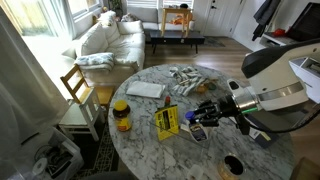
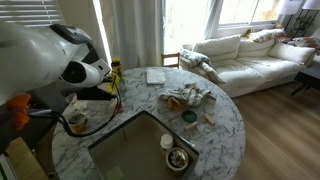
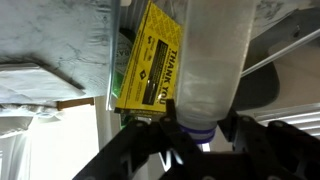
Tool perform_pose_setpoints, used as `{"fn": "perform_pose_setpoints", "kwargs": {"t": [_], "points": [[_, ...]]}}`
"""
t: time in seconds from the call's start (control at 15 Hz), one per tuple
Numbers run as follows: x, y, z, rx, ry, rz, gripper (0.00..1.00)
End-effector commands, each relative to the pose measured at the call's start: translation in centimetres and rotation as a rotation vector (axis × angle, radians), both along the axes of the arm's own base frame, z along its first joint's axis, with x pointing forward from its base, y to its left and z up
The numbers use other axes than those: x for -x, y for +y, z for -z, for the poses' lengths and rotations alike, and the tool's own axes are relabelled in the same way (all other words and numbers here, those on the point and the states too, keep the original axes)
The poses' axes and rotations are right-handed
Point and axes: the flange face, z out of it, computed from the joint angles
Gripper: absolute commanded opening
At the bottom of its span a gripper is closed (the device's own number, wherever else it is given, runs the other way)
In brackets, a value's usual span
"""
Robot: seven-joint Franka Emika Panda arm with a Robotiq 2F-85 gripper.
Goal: Make the laying bottle in the clear storage box stand upright in the storage box
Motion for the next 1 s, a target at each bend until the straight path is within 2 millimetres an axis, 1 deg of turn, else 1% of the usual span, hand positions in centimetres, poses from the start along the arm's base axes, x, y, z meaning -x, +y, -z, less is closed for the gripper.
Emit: {"fn": "perform_pose_setpoints", "kwargs": {"t": [0.0, 0.27, 0.53, 0.93], "points": [[2.4, -0.5, -0.7, 0.010, 0.061, 0.039, 0.19], [3.8, -0.6, -1.6, 0.012, 0.093, 0.070, 0.19], [4.9, -0.5, -1.5, 0.001, 0.159, 0.108, 0.19], [5.0, -0.5, -1.7, -0.010, 0.222, 0.131, 0.19]]}}
